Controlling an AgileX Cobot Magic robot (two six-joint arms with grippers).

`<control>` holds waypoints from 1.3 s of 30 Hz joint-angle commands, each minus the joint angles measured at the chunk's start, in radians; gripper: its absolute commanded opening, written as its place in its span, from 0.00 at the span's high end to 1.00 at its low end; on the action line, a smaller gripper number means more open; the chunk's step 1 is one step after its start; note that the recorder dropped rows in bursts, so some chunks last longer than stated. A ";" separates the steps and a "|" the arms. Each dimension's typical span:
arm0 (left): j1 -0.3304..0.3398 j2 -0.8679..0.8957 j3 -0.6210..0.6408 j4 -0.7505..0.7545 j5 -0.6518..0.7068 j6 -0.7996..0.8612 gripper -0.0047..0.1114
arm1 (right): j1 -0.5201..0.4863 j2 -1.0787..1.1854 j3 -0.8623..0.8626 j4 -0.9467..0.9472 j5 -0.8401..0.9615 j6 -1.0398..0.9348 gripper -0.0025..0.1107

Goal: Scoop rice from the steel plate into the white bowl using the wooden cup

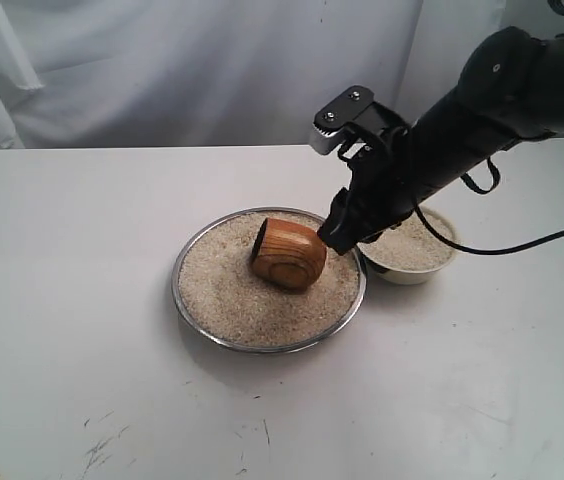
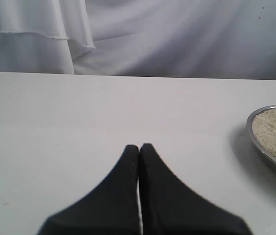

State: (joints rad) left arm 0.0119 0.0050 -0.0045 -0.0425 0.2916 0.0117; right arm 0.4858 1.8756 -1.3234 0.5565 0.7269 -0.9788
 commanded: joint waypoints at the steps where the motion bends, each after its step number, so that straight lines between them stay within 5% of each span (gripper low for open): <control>1: -0.002 -0.005 0.005 -0.001 -0.006 -0.003 0.96 | -0.022 -0.011 -0.008 0.018 0.036 -0.057 0.30; 3: -0.002 -0.005 0.005 -0.001 -0.006 -0.003 0.96 | -0.022 -0.011 -0.008 0.004 -0.027 -0.057 0.23; 15: -0.002 -0.005 0.005 -0.001 -0.006 -0.003 0.96 | -0.012 0.070 -0.008 0.080 -0.058 -0.135 0.20; 23: -0.002 -0.005 0.005 -0.001 -0.006 -0.003 0.96 | -0.008 0.070 -0.008 0.148 -0.035 -0.447 0.20; 39: -0.002 -0.005 0.005 -0.001 -0.006 -0.003 0.96 | -0.008 0.130 -0.008 0.356 -0.020 -0.745 0.20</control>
State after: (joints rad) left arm 0.0119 0.0050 -0.0045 -0.0425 0.2916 0.0117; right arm 0.4771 1.9840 -1.3260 0.8686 0.7025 -1.6824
